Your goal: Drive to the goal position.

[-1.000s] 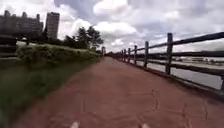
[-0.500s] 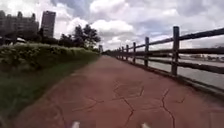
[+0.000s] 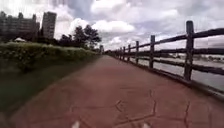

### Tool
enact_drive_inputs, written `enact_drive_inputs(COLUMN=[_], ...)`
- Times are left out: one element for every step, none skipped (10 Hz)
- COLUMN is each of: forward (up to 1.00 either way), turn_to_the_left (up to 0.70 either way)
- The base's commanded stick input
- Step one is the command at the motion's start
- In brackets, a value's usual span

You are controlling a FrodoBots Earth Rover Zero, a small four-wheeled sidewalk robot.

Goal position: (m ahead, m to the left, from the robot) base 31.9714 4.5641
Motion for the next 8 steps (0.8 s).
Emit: enact_drive_inputs(forward=[1.0, 1.0, 1.0, 1.0, 1.0, 1.0, 1.0, 1.0], turn_to_the_left=[0.0, 0.0, 0.0, 0.0, 0.0, 0.0, 0.0, 0.0])
